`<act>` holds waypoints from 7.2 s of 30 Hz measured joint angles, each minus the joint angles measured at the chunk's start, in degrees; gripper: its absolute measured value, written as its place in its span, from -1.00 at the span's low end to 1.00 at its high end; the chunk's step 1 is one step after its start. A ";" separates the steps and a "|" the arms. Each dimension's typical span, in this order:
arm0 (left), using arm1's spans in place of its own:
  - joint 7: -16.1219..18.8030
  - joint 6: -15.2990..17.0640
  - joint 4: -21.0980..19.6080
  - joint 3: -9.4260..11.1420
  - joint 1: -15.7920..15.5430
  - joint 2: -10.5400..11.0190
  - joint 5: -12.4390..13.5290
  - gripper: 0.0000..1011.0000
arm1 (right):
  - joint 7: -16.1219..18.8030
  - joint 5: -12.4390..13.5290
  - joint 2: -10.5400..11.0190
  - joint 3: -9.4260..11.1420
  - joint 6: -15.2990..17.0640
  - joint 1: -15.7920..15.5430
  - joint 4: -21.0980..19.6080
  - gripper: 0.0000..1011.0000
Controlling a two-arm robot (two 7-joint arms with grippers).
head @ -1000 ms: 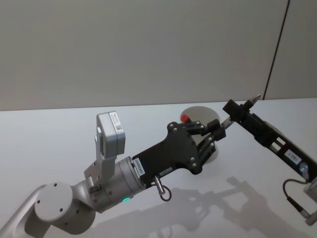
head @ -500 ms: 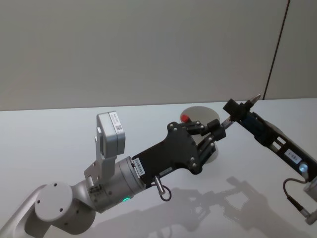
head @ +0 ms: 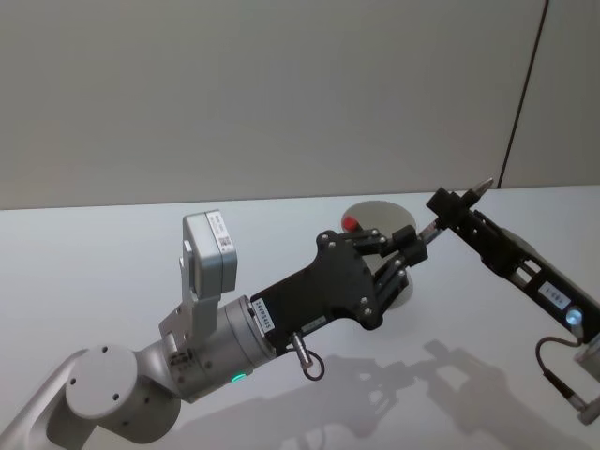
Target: Place the pen into the pen holder.
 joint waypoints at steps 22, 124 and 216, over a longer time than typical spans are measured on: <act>-0.02 0.00 0.00 0.00 0.00 0.00 0.00 -0.71 | 0.01 -0.07 0.05 -0.04 -0.10 0.03 0.00 -0.77; 0.00 0.00 0.00 0.00 0.00 0.00 0.00 0.98 | -2.99 -54.18 -8.97 -3.55 -22.54 13.41 14.73 -0.77; 11.77 4.28 -0.82 0.63 -0.63 1.15 3.82 0.98 | -14.87 -51.96 -9.46 0.37 -7.49 6.83 12.65 0.98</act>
